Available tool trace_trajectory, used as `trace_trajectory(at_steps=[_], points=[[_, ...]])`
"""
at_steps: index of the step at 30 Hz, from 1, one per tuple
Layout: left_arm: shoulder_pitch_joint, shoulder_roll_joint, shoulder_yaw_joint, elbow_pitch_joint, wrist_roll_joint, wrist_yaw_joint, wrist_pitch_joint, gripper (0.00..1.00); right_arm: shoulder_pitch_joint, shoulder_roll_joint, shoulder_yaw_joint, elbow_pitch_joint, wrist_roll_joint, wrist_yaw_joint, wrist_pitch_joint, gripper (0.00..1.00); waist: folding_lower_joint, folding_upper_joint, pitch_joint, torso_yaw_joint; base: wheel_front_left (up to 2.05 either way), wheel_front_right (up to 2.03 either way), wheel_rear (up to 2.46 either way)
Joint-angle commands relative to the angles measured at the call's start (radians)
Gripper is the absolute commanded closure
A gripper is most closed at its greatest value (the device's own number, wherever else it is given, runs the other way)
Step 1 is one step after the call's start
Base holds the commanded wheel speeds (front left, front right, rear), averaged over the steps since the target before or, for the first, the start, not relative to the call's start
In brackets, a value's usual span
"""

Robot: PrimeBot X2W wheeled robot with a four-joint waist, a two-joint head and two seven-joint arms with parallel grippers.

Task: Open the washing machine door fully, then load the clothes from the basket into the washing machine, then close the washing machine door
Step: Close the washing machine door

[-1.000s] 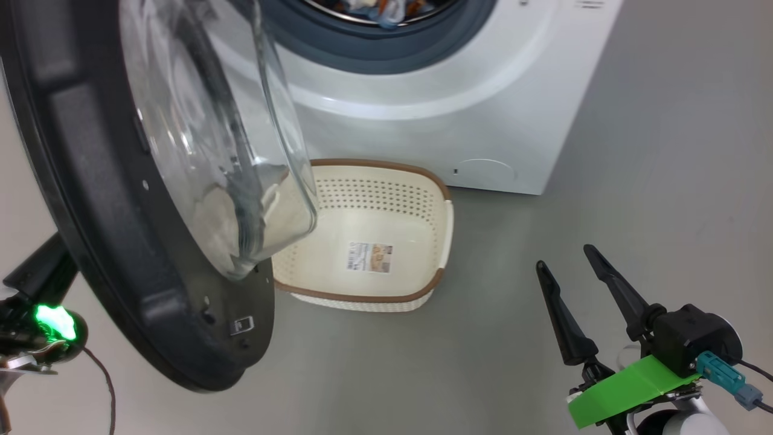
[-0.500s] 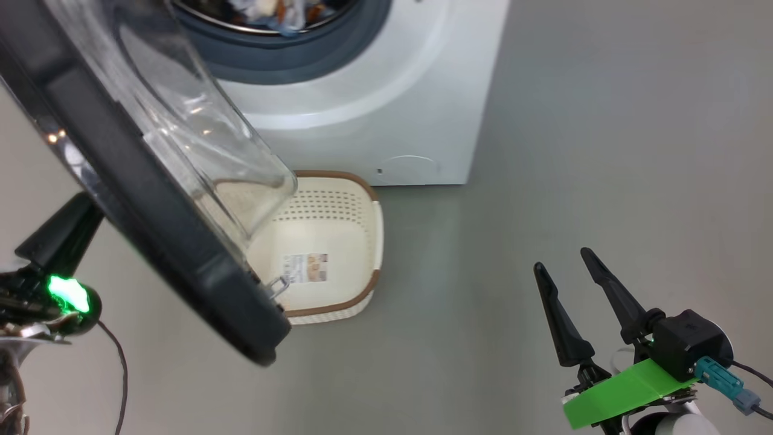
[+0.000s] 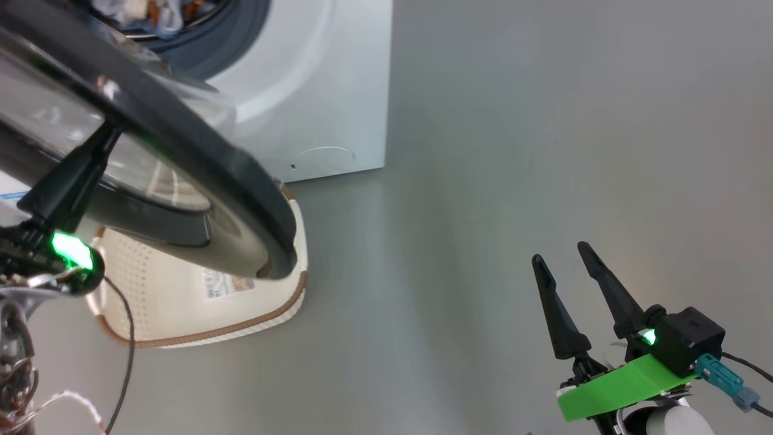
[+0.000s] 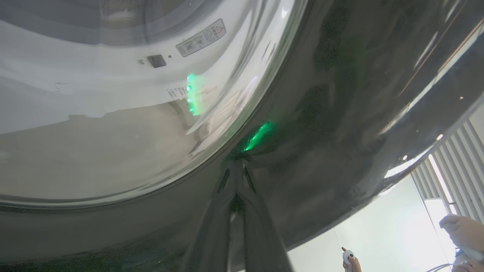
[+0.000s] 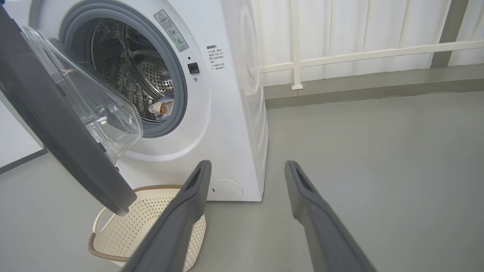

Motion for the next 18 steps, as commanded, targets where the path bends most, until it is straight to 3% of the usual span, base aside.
trace_trajectory(at_steps=[1,18], points=[[-0.047,0.033,0.027,-0.019,0.008,0.004,-0.004,1.00,-0.026,0.004,0.030,-0.020,0.008,0.003,-0.009,0.00,0.0000,-0.0001,0.015,-0.027,0.00,0.00,0.00],[-0.151,0.012,0.020,0.081,0.028,-0.012,-0.021,1.00,-0.058,0.004,0.055,0.031,0.032,0.003,-0.045,0.00,0.0000,-0.0001,0.028,-0.095,0.00,0.00,0.00]])
